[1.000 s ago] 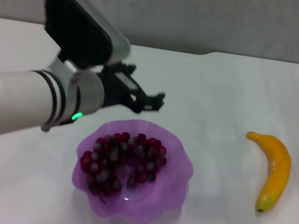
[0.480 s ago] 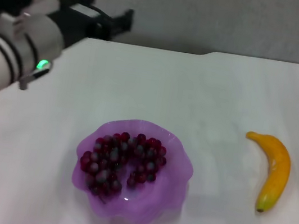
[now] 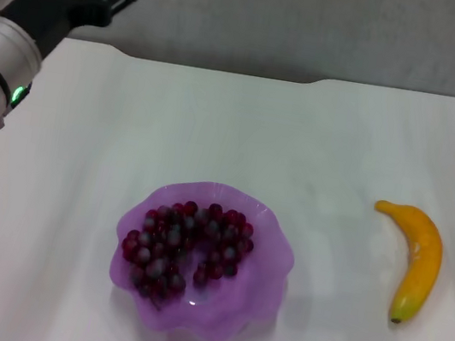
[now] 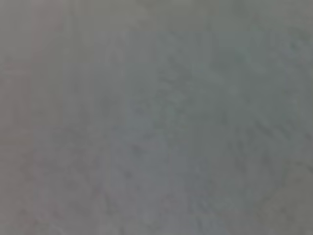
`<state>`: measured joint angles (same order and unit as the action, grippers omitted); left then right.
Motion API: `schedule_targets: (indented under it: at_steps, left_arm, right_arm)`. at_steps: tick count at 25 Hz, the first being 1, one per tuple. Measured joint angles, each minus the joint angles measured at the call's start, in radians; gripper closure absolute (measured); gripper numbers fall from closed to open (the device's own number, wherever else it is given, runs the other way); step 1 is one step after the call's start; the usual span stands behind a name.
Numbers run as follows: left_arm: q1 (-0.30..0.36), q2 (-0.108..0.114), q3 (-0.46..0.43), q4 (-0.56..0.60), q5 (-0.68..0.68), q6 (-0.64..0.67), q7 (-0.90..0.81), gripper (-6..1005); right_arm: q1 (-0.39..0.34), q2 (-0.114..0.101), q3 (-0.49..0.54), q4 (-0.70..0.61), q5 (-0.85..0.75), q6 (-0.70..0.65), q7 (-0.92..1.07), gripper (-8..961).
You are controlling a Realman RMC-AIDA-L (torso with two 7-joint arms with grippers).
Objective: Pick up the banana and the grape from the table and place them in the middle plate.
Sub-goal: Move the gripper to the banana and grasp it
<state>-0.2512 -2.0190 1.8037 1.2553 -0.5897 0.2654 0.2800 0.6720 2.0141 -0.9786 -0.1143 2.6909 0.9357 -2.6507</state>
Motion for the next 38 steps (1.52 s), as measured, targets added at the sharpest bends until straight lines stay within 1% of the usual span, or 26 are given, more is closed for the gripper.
schedule_targets:
  at_steps: [4,10,14,18,20,22,23,26,27,28,29,30,32,34,35,37,38]
  left_arm:
    - [-0.016,0.002,-0.001,-0.069,0.004,0.054,-0.01,117]
    - [-0.022,0.003,0.0,-0.101,0.005,0.053,-0.013,117]
    - [-0.022,0.004,-0.01,-0.114,0.004,0.051,-0.014,116]
    - [-0.013,0.004,-0.03,-0.125,0.0,0.047,-0.014,114]
    - [-0.012,0.004,-0.033,-0.134,0.0,0.047,-0.014,116]
    - [-0.012,0.004,-0.033,-0.138,0.003,0.047,-0.015,119]
    - [-0.012,0.004,-0.033,-0.139,0.004,0.047,-0.015,120]
    - [-0.012,0.003,-0.033,-0.14,0.006,0.047,-0.015,120]
    - [-0.013,0.003,-0.032,-0.14,0.006,0.047,-0.014,120]
    - [-0.013,0.003,-0.032,-0.14,0.006,0.048,-0.014,120]
    - [-0.013,0.003,-0.032,-0.14,0.006,0.048,-0.014,120]
    - [-0.013,0.003,-0.032,-0.14,0.006,0.048,-0.014,120]
    - [-0.013,0.003,-0.032,-0.143,0.007,0.046,-0.014,120]
    - [-0.013,0.003,-0.031,-0.15,0.007,0.041,-0.012,120]
    - [-0.014,0.003,-0.031,-0.153,0.007,0.039,-0.012,120]
    - [-0.018,0.003,-0.031,-0.156,0.008,0.035,-0.013,120]
    - [-0.018,0.003,-0.031,-0.156,0.008,0.035,-0.014,120]
  right_arm:
    - [0.0,0.002,0.001,0.001,0.006,-0.001,0.0,75]
    - [0.0,0.006,0.005,0.005,0.078,-0.05,0.0,75]
    - [0.007,0.002,-0.005,-0.007,0.079,-0.15,0.026,76]
    - [0.023,-0.001,-0.047,-0.062,0.009,-0.284,0.122,81]
    - [0.008,-0.001,-0.086,-0.128,-0.059,-0.352,0.208,91]
    - [-0.014,0.001,-0.152,-0.226,-0.146,-0.471,0.303,101]
    - [-0.028,0.003,-0.197,-0.286,-0.186,-0.556,0.352,101]
    - [-0.092,0.006,-0.407,-0.502,-0.233,-0.863,0.497,102]
    - [-0.126,0.004,-0.48,-0.579,-0.232,-0.932,0.533,103]
    - [-0.207,-0.001,-0.614,-0.751,-0.224,-1.079,0.585,103]
    - [-0.236,-0.003,-0.648,-0.81,-0.204,-1.125,0.586,104]
    - [-0.236,-0.003,-0.648,-0.81,-0.204,-1.125,0.586,105]
    - [-0.283,-0.01,-0.706,-0.915,-0.105,-1.206,0.545,107]
    - [-0.29,-0.014,-0.727,-0.931,0.037,-1.24,0.447,109]
    - [-0.29,-0.014,-0.735,-0.939,0.114,-1.272,0.367,111]
    - [-0.288,-0.013,-0.74,-0.972,0.185,-1.354,0.265,113]
    - [-0.289,-0.011,-0.747,-1.0,0.194,-1.403,0.237,114]
